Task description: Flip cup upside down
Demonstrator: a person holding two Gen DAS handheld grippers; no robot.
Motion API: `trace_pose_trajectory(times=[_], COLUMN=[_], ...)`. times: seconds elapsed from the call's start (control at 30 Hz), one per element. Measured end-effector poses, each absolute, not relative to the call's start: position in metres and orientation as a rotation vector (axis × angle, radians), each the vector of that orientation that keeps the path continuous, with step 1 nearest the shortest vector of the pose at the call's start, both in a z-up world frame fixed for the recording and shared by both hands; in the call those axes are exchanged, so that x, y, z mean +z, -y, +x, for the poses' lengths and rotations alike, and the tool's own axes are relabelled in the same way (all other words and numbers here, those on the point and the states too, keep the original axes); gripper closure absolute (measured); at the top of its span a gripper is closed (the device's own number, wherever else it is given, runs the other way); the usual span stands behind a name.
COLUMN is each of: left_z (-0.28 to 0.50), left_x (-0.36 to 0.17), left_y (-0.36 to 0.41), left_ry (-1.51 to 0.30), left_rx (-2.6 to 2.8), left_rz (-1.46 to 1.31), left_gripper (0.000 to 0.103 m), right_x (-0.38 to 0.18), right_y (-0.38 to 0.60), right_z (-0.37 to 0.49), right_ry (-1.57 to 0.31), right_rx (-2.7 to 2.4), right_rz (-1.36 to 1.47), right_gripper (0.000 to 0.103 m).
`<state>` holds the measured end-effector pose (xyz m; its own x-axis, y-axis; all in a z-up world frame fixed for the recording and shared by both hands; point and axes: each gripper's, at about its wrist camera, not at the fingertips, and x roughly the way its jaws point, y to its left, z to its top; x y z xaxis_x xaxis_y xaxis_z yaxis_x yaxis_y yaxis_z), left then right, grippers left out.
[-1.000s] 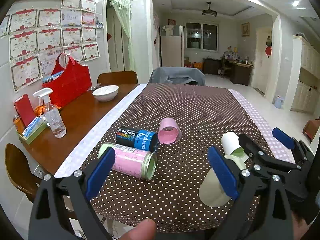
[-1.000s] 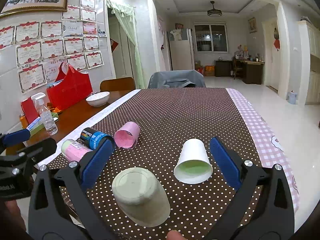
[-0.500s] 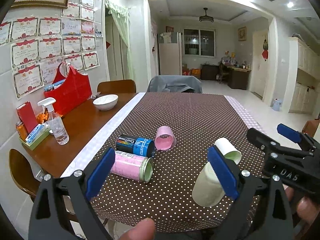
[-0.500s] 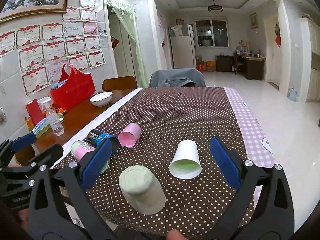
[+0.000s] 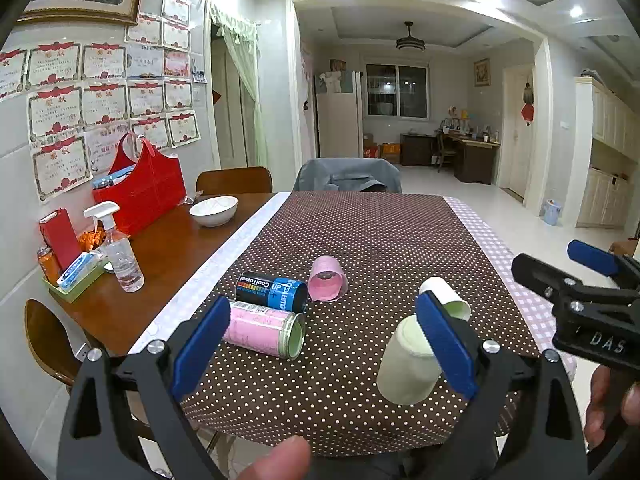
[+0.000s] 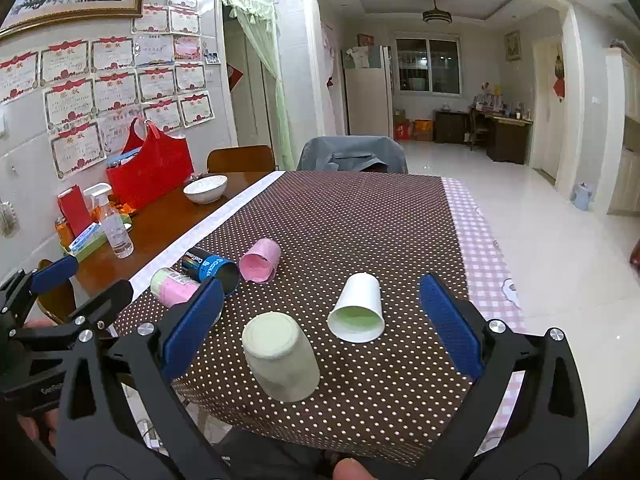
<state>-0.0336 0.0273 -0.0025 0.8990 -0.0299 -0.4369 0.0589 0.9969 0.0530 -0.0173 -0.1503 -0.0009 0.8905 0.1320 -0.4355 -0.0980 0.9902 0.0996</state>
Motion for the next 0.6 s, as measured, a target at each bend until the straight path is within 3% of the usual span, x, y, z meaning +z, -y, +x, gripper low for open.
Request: trace_pose_trajectory(times=[0.6], left_z=[-0.060], left_x=[0.007], left_y=[-0.030], left_ry=[-0.424], left_rx=[-0.023], left_rz=[0.041], left_gripper=[0.011], right_x=[0.020], right_y=[0.148], right_z=[-0.045], right_ry=[-0.441], right_rx=[0.124], right_rz=[0.077], right_gripper=[0.006])
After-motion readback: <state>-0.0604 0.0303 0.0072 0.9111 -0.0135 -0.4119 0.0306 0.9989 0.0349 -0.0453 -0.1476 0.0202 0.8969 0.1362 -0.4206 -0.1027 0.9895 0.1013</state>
